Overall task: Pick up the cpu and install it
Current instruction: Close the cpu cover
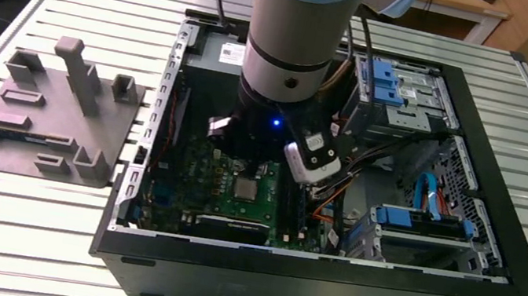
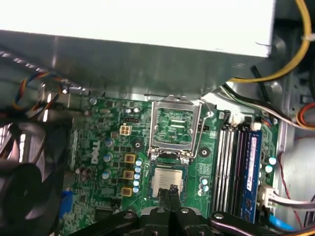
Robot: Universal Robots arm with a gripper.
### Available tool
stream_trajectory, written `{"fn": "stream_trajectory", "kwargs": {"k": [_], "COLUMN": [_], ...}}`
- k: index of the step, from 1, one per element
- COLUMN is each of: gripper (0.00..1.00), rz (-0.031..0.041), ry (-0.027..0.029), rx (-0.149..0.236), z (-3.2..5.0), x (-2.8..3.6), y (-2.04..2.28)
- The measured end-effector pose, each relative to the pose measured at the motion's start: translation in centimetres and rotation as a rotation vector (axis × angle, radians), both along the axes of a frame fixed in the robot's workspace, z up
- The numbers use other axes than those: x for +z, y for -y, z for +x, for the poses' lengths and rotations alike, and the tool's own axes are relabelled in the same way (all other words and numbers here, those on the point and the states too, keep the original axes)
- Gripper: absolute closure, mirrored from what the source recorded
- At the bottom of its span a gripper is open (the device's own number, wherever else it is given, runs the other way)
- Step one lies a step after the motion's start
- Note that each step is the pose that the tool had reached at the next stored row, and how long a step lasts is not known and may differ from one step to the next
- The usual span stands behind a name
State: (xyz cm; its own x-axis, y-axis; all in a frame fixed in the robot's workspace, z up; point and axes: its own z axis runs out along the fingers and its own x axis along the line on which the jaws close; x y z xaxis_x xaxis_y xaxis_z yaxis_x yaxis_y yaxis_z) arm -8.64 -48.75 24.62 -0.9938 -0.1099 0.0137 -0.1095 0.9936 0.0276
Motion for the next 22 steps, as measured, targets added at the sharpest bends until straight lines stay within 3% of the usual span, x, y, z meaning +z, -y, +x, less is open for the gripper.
{"fn": "stream_trajectory", "kwargs": {"k": [9,22], "gripper": [0.9,0.9], "rz": [0.0006,0.0006], "ry": [0.0,-0.0001], "rx": [0.071,0.281], "z": [0.82,0.84], "x": [-0.03,-0.07], "y": [0.01,0.0]}}
